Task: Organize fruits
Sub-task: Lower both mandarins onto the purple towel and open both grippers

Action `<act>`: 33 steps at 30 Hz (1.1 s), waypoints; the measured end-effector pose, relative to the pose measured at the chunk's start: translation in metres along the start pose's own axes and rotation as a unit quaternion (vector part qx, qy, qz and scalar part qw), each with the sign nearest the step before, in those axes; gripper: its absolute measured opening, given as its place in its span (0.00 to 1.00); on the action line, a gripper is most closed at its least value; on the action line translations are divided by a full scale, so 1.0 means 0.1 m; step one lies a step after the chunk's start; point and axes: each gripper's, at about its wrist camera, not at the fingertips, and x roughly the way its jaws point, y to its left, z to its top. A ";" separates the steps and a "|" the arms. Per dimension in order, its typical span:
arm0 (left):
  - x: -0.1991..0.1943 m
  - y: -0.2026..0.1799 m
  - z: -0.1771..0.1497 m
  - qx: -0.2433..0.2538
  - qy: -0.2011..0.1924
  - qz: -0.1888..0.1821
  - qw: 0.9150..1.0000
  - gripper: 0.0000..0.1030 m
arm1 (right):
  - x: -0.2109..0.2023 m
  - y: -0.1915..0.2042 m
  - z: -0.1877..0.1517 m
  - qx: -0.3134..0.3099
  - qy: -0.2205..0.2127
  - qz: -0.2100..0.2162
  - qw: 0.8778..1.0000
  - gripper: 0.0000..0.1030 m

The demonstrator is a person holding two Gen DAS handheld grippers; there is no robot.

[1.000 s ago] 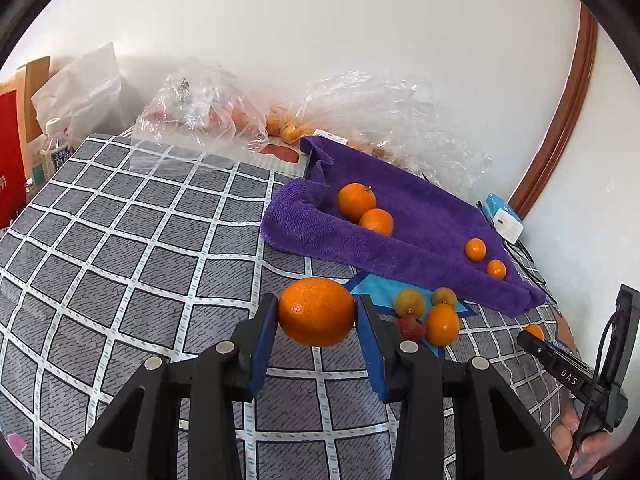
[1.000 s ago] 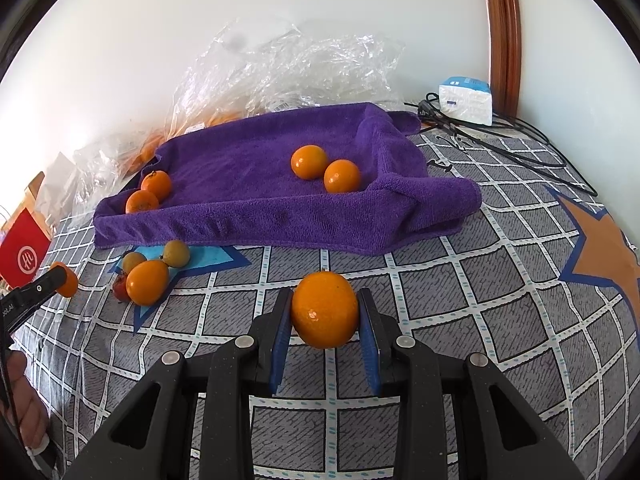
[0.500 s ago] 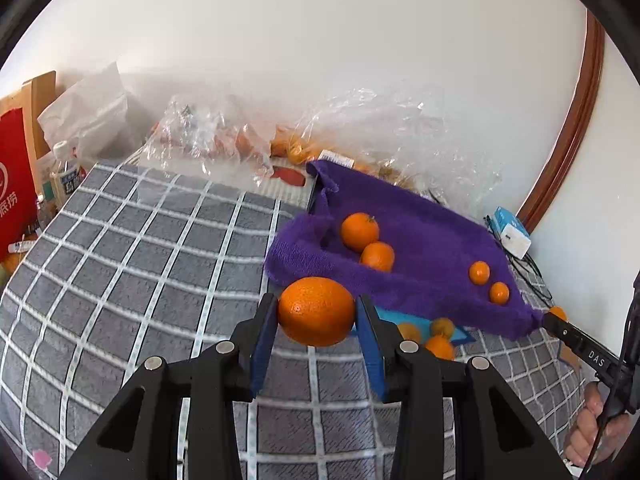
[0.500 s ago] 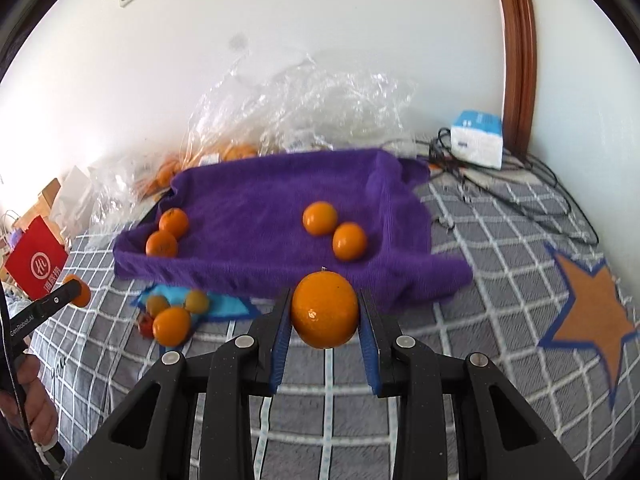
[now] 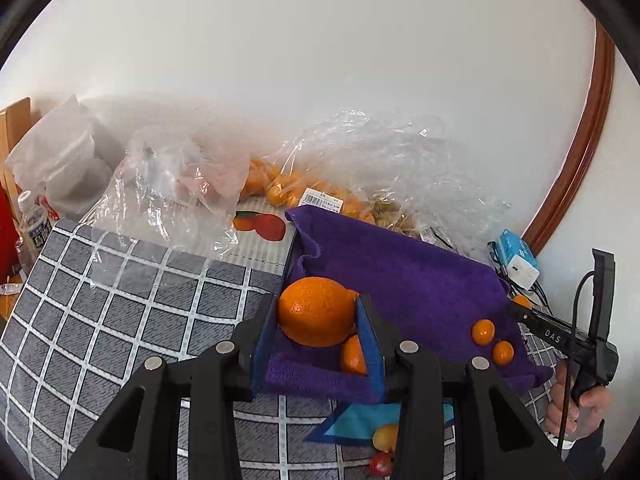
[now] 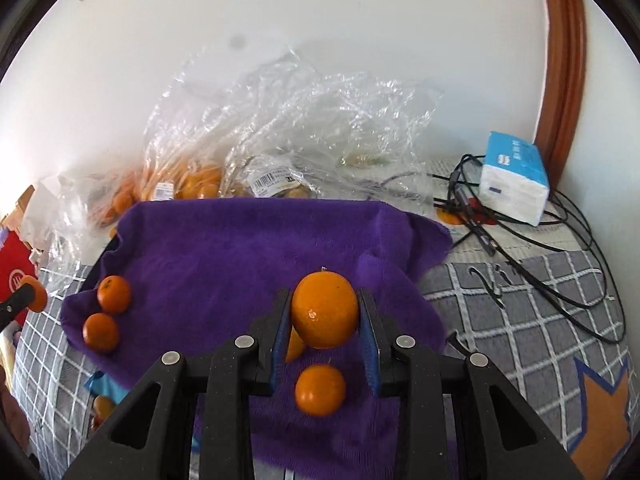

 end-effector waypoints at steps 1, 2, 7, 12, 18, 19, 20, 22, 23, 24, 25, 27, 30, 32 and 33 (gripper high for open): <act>0.05 -0.01 0.02 0.000 0.003 -0.001 1.000 0.36 | 0.09 -0.01 0.01 -0.002 0.006 -0.003 1.000 0.31; 0.08 -0.01 0.02 -0.001 0.004 -0.004 1.000 0.36 | 0.16 -0.02 0.02 -0.006 0.011 -0.007 1.000 0.31; 0.26 -0.06 0.03 -0.003 0.017 -0.010 1.000 0.36 | 0.41 -0.07 0.03 -0.002 0.039 -0.005 0.999 0.31; 0.38 -0.13 0.01 -0.001 0.030 -0.023 0.999 0.37 | 0.49 -0.03 0.02 -0.018 0.054 -0.005 0.998 0.31; 0.48 -0.25 -0.02 0.009 0.045 -0.033 0.998 0.37 | 0.49 -0.05 0.02 -0.011 0.056 0.004 0.998 0.31; 0.50 -0.27 -0.02 0.011 0.047 -0.032 0.998 0.37 | 0.48 -0.06 0.02 -0.009 0.057 0.006 0.998 0.32; 0.52 -0.29 -0.02 0.013 0.051 -0.033 0.998 0.37 | 0.47 -0.06 0.02 -0.007 0.058 0.008 0.998 0.32; 0.55 -0.33 -0.03 0.017 0.058 -0.035 0.998 0.37 | 0.40 -0.07 0.04 -0.007 0.052 0.008 0.999 0.35; 0.56 -0.36 -0.03 0.020 0.060 -0.036 0.997 0.37 | 0.35 -0.07 0.05 -0.008 0.046 0.005 0.999 0.37; 0.58 -0.38 -0.03 0.023 0.061 -0.037 0.997 0.37 | 0.29 -0.07 0.05 -0.010 0.040 0.000 0.999 0.39; 0.59 -0.41 -0.04 0.027 0.063 -0.037 0.997 0.37 | 0.22 -0.08 0.05 -0.009 0.034 -0.003 0.999 0.39; 0.63 -0.47 -0.04 0.034 0.067 -0.035 0.997 0.37 | 0.09 -0.12 0.05 -0.004 0.028 -0.004 1.000 0.39; 0.72 -0.56 -0.05 0.039 0.078 -0.036 0.996 0.37 | -0.13 -0.16 -0.03 -0.003 0.016 -0.009 1.000 0.40; 0.80 -0.62 -0.06 0.043 0.090 -0.030 0.995 0.37 | -0.23 -0.19 -0.09 -0.003 0.013 -0.014 1.000 0.41; 0.83 -0.64 -0.06 0.044 0.095 -0.029 0.994 0.37 | -0.29 -0.20 -0.14 -0.002 0.012 -0.015 1.000 0.41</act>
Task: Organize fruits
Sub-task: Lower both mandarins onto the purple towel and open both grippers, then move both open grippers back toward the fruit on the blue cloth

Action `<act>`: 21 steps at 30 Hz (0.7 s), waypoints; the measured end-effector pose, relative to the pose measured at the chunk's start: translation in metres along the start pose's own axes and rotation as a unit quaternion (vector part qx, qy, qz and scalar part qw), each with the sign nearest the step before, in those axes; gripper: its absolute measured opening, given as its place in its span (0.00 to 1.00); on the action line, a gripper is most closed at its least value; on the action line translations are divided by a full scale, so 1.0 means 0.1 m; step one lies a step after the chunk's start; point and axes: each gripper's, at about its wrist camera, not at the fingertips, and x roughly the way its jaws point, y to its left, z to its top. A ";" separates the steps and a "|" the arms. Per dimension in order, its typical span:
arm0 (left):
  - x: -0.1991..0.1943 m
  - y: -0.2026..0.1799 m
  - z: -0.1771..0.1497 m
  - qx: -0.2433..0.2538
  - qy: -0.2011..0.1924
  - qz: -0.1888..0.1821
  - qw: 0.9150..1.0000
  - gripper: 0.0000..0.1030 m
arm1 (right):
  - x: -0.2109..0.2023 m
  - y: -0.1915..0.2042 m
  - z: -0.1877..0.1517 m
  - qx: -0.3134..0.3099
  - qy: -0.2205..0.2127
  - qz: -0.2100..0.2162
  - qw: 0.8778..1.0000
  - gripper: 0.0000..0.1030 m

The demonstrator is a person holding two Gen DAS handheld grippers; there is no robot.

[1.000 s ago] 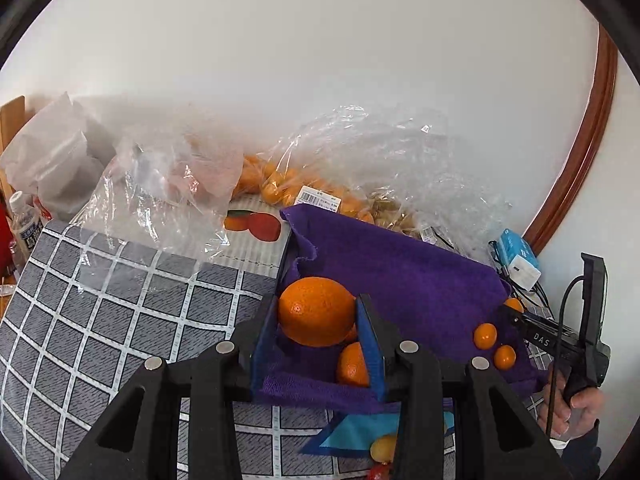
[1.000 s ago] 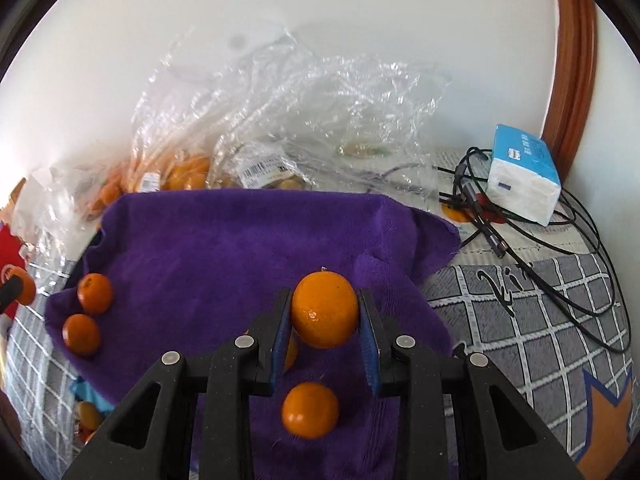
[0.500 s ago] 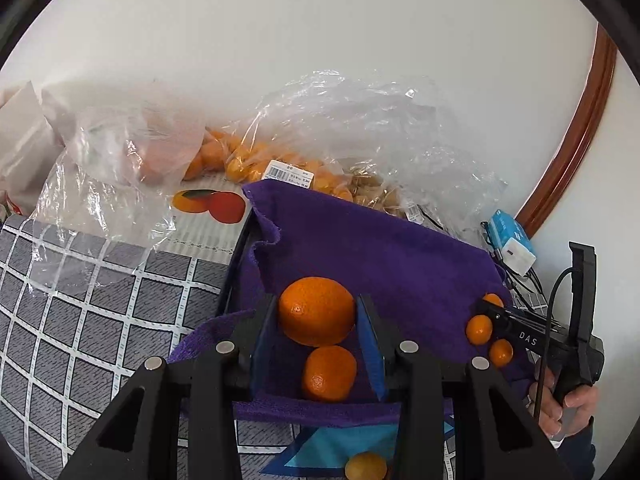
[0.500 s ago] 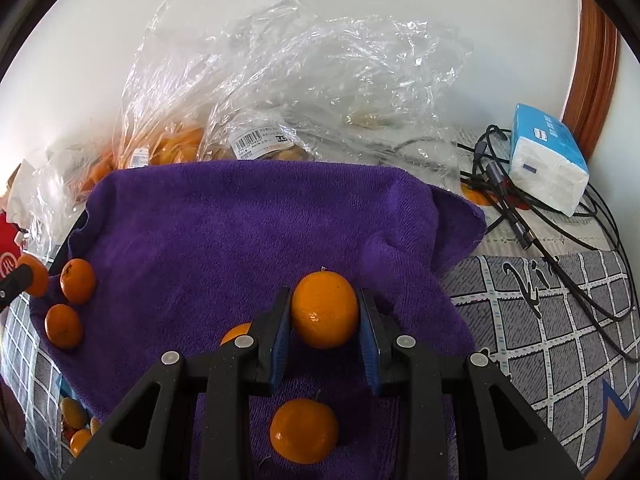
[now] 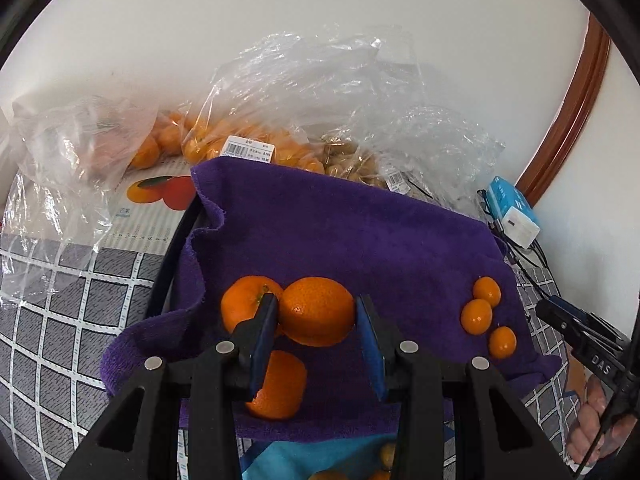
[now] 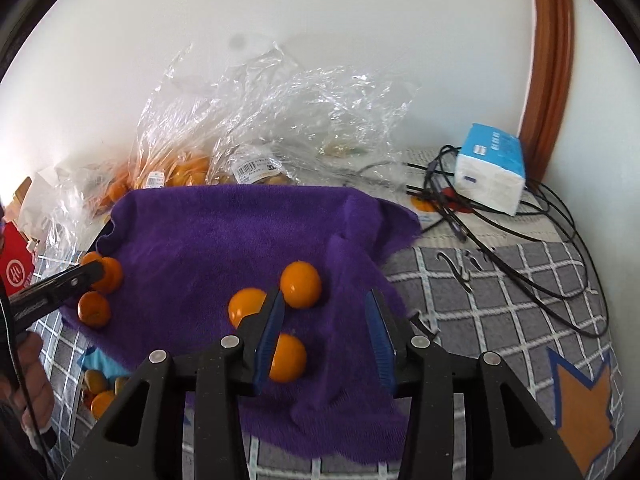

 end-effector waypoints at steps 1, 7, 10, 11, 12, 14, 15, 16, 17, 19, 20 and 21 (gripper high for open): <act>0.03 -0.02 0.00 0.001 0.004 0.003 1.000 0.37 | -0.04 -0.01 -0.03 0.001 -0.002 -0.001 1.000 0.41; 0.16 -0.16 0.00 0.012 0.023 0.020 0.999 0.37 | -0.18 -0.06 -0.26 0.015 -0.001 -0.009 1.000 0.41; 0.23 -0.19 -0.02 0.020 0.032 0.035 0.999 0.37 | -0.19 -0.08 -0.33 0.022 0.003 -0.010 1.000 0.41; 0.23 -0.20 -0.02 0.024 0.030 0.039 0.999 0.37 | -0.19 -0.08 -0.36 0.024 0.006 -0.010 1.000 0.41; 0.23 -0.20 -0.02 0.026 0.029 0.041 0.998 0.37 | -0.19 -0.08 -0.38 0.026 0.008 -0.012 1.000 0.41; 0.23 -0.20 -0.03 0.023 0.032 0.041 0.998 0.37 | -0.21 -0.08 -0.42 0.027 0.011 -0.014 0.999 0.41; 0.23 -0.20 -0.03 0.024 0.032 0.042 0.998 0.37 | -0.22 -0.08 -0.43 0.028 0.012 -0.013 0.999 0.41; 0.22 -0.20 -0.03 0.025 0.034 0.041 0.998 0.37 | -0.23 -0.08 -0.45 0.030 0.014 -0.013 0.999 0.41; 0.21 -0.20 -0.03 0.027 0.036 0.040 0.998 0.37 | -0.24 -0.07 -0.46 0.031 0.015 -0.013 0.999 0.41; 0.15 -0.19 -0.03 0.024 0.037 0.037 0.998 0.38 | -0.27 -0.05 -0.47 0.033 0.017 -0.012 0.999 0.41; 0.11 -0.18 -0.03 0.021 0.034 0.035 0.999 0.43 | -0.29 -0.03 -0.48 0.033 0.017 -0.012 0.999 0.41; 0.05 -0.16 -0.03 0.017 0.028 0.032 0.999 0.49 | -0.31 -0.01 -0.49 0.034 0.017 -0.011 0.999 0.41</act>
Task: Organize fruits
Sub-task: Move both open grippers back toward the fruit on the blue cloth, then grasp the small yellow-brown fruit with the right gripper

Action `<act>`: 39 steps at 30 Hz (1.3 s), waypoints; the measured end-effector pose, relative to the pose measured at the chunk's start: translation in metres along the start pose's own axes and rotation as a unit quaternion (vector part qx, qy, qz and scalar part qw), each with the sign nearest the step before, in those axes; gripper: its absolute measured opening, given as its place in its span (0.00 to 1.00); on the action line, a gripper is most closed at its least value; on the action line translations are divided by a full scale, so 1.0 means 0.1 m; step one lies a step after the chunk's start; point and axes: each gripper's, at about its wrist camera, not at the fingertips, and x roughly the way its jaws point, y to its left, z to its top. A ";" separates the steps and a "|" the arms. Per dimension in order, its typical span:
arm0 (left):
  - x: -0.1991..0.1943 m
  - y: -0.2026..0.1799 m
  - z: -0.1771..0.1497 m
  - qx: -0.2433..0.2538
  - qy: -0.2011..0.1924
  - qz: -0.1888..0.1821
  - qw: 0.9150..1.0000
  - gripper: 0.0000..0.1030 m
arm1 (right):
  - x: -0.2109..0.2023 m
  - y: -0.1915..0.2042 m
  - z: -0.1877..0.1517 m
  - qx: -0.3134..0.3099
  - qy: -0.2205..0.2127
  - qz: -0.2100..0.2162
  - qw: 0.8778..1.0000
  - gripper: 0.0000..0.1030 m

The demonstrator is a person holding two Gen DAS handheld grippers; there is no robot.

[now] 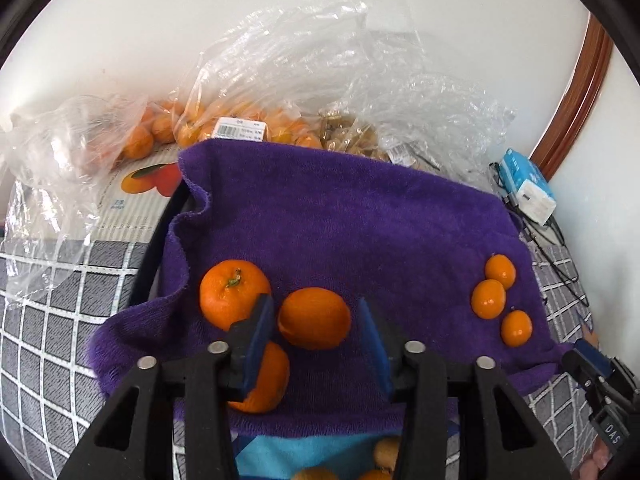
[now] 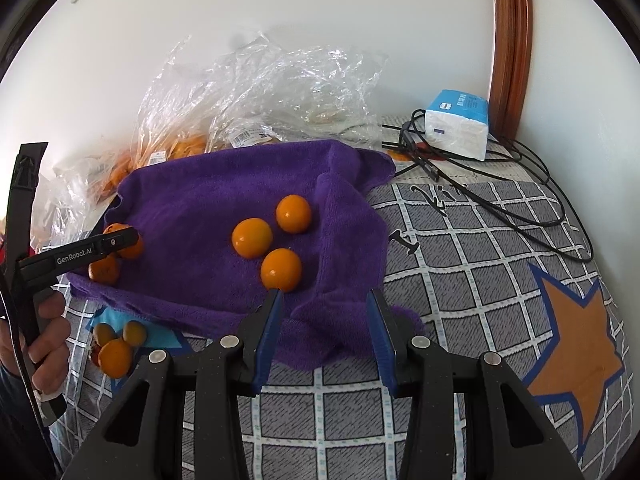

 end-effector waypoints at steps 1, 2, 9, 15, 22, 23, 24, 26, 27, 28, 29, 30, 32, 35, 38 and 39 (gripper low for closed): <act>-0.08 0.02 -0.01 0.000 -0.009 -0.002 1.000 0.50 | -0.03 0.03 -0.01 0.001 -0.001 0.000 1.000 0.42; -0.13 0.03 -0.02 0.003 -0.016 -0.002 1.000 0.50 | -0.05 0.05 -0.01 0.001 -0.002 -0.001 1.000 0.43; -0.63 0.33 -0.20 -0.009 -0.051 0.007 0.999 0.51 | -0.26 0.29 -0.09 0.001 -0.013 -0.012 1.000 0.47; -0.85 0.75 -0.53 -0.034 -0.062 0.036 0.997 0.51 | -0.36 0.58 -0.18 -0.017 -0.031 -0.016 0.999 0.47; -0.89 1.18 -0.91 -0.056 -0.046 0.057 0.996 0.51 | -0.20 1.00 -0.35 -0.042 -0.011 0.011 0.999 0.47; -0.89 1.24 -0.97 -0.056 -0.045 0.061 0.996 0.51 | -0.16 1.07 -0.38 -0.048 -0.005 0.015 0.999 0.46; -0.87 1.29 -1.01 -0.055 -0.042 0.064 0.996 0.51 | -0.12 1.13 -0.40 -0.054 -0.001 0.019 0.998 0.43; -0.84 1.35 -1.08 -0.056 -0.034 0.066 0.996 0.51 | -0.03 1.26 -0.44 -0.063 0.009 0.030 0.997 0.39; -0.83 1.39 -1.11 -0.059 -0.032 0.066 0.996 0.51 | 0.00 1.32 -0.45 -0.067 0.012 0.035 0.997 0.37; -0.83 1.44 -1.13 -0.063 -0.036 0.068 0.995 0.51 | 0.03 1.38 -0.46 -0.072 0.014 0.039 0.997 0.37; -0.84 1.46 -1.15 -0.067 -0.039 0.071 0.994 0.51 | 0.06 1.43 -0.45 -0.075 0.014 0.041 0.996 0.37; -0.83 1.49 -1.17 -0.071 -0.040 0.070 0.994 0.51 | 0.08 1.47 -0.45 -0.078 0.014 0.044 0.996 0.37; -0.81 1.51 -1.19 -0.073 -0.038 0.064 0.995 0.51 | 0.13 1.54 -0.43 -0.081 0.016 0.046 0.996 0.36; -0.81 1.49 -1.21 -0.067 -0.046 0.063 0.995 0.51 | 0.23 1.60 -0.38 -0.081 0.026 0.046 0.995 0.36; -0.81 1.48 -1.22 -0.063 -0.047 0.055 0.995 0.51 | 0.32 1.59 -0.33 -0.070 0.040 0.057 0.995 0.36; -0.82 1.49 -1.22 -0.065 -0.048 0.053 0.995 0.51 | 0.36 1.59 -0.32 -0.067 0.048 0.061 0.995 0.36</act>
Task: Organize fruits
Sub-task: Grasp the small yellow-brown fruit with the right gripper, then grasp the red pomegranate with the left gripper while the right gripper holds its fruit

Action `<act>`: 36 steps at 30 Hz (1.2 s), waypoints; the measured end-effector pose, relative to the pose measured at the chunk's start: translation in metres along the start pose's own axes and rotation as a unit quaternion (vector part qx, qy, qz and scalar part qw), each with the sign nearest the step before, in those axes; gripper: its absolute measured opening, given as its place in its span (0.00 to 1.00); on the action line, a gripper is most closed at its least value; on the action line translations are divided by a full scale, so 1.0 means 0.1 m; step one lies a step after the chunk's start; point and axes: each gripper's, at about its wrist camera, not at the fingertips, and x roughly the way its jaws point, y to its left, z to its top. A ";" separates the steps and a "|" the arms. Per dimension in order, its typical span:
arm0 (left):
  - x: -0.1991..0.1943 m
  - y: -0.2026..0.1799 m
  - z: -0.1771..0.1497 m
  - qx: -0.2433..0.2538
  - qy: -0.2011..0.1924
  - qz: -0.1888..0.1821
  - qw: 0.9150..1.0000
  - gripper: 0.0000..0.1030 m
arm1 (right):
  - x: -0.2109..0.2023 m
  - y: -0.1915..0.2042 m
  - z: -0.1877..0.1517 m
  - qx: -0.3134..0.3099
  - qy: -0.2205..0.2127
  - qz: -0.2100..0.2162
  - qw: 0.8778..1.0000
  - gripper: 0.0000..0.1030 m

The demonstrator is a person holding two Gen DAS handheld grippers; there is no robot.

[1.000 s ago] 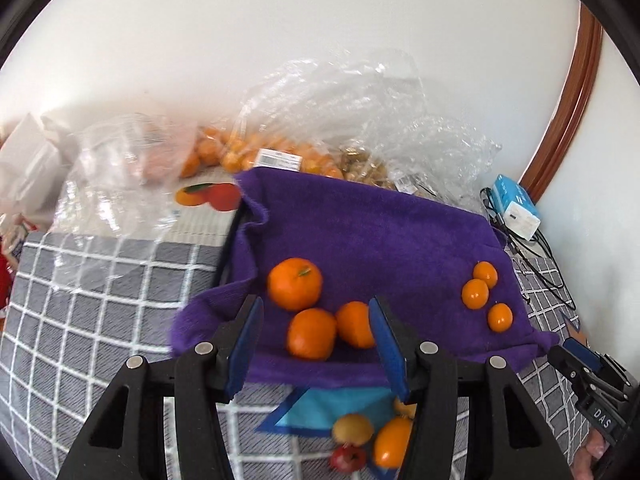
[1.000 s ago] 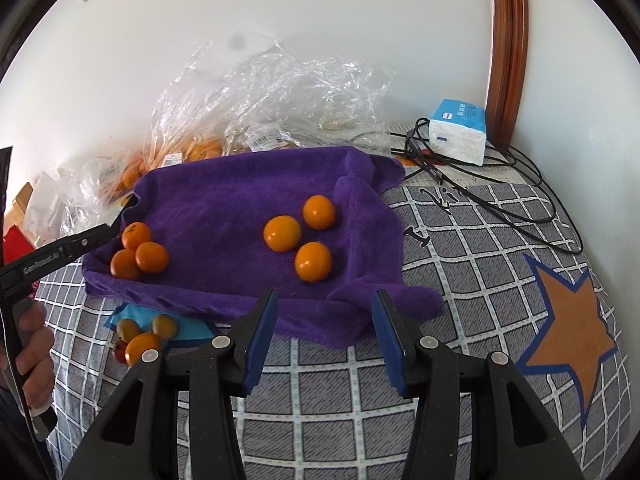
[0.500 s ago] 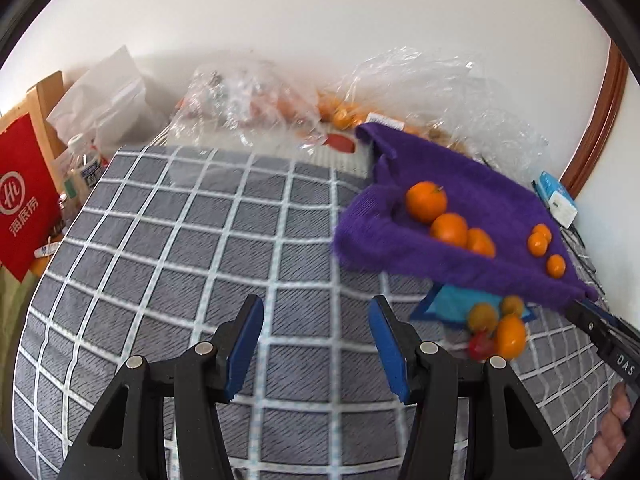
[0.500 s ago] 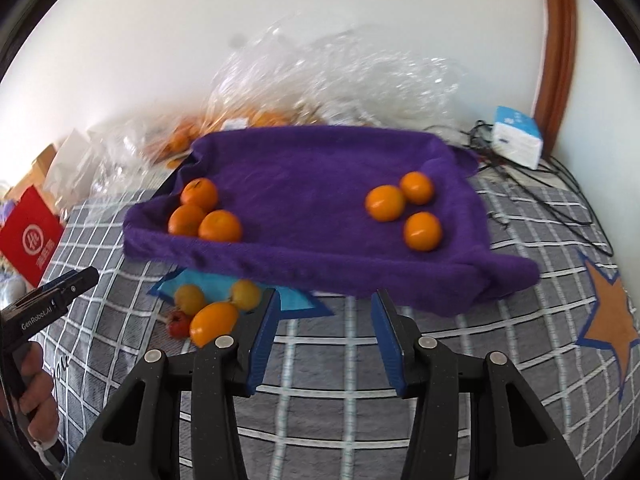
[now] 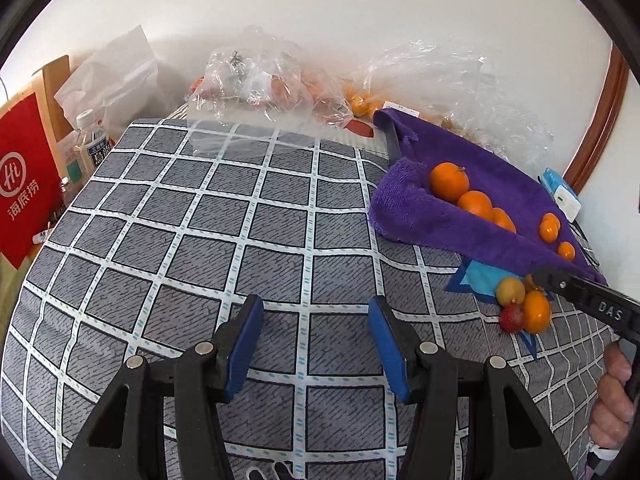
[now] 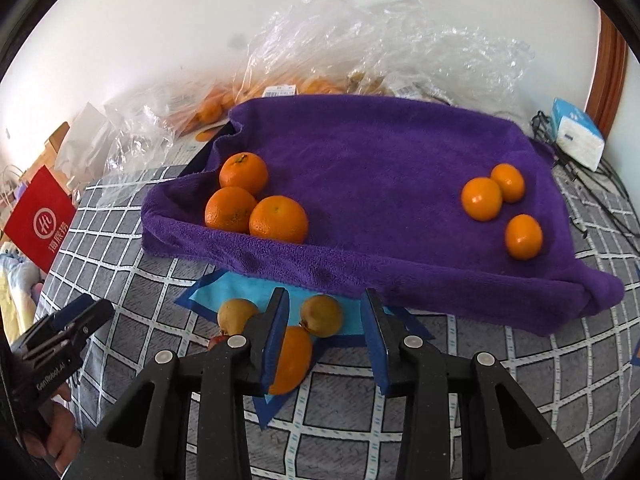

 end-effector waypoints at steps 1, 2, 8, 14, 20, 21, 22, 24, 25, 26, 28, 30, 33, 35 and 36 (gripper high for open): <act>-0.01 0.01 0.00 -0.004 -0.001 -0.003 1.000 0.51 | 0.04 0.00 0.01 0.001 0.006 0.002 1.000 0.36; -0.02 0.03 -0.01 -0.010 -0.001 -0.008 1.000 0.51 | 0.06 -0.01 0.02 0.003 0.009 0.003 1.000 0.35; -0.05 0.07 -0.04 -0.026 -0.009 -0.011 1.000 0.51 | 0.13 -0.07 0.01 0.021 0.024 0.014 0.999 0.24; -0.05 0.08 -0.04 -0.030 -0.010 -0.010 0.999 0.51 | -0.07 -0.20 -0.03 0.025 -0.006 -0.007 1.000 0.24; -0.05 0.07 -0.05 -0.030 -0.009 -0.006 1.000 0.51 | -0.33 -0.41 -0.23 0.009 -0.035 -0.075 0.997 0.24; -0.04 0.07 -0.04 -0.029 -0.008 -0.005 1.000 0.51 | -0.36 -0.44 -0.27 0.007 -0.035 -0.080 0.996 0.24; -0.04 0.07 -0.04 -0.029 -0.008 -0.004 1.000 0.51 | -0.37 -0.48 -0.31 0.005 -0.034 -0.081 0.996 0.24; -0.04 0.07 -0.04 -0.029 -0.008 -0.005 1.000 0.51 | -0.37 -0.53 -0.38 0.003 -0.030 -0.082 0.996 0.24; -0.05 0.07 -0.04 -0.030 -0.009 -0.005 1.000 0.51 | -0.37 -0.55 -0.41 0.001 -0.030 -0.084 0.996 0.24; -0.05 0.07 -0.04 -0.030 -0.009 -0.004 1.000 0.51 | -0.35 -0.56 -0.45 -0.001 -0.029 -0.085 0.996 0.24; -0.05 0.07 -0.04 -0.029 -0.009 -0.003 1.000 0.51 | -0.31 -0.57 -0.51 -0.003 -0.026 -0.084 0.996 0.24; -0.05 0.07 -0.04 -0.029 -0.010 -0.003 1.000 0.51 | -0.31 -0.59 -0.55 -0.003 -0.033 -0.083 0.996 0.24; -0.05 0.07 -0.04 -0.028 -0.010 -0.003 1.000 0.51 | -0.29 -0.57 -0.55 -0.006 -0.037 -0.083 0.996 0.24; -0.05 0.07 -0.03 -0.029 -0.010 -0.003 1.000 0.51 | -0.26 -0.60 -0.54 0.000 -0.028 -0.078 0.997 0.24; -0.06 0.07 -0.03 -0.030 -0.010 -0.002 0.999 0.51 | -0.23 -0.61 -0.54 0.004 -0.022 -0.074 0.997 0.24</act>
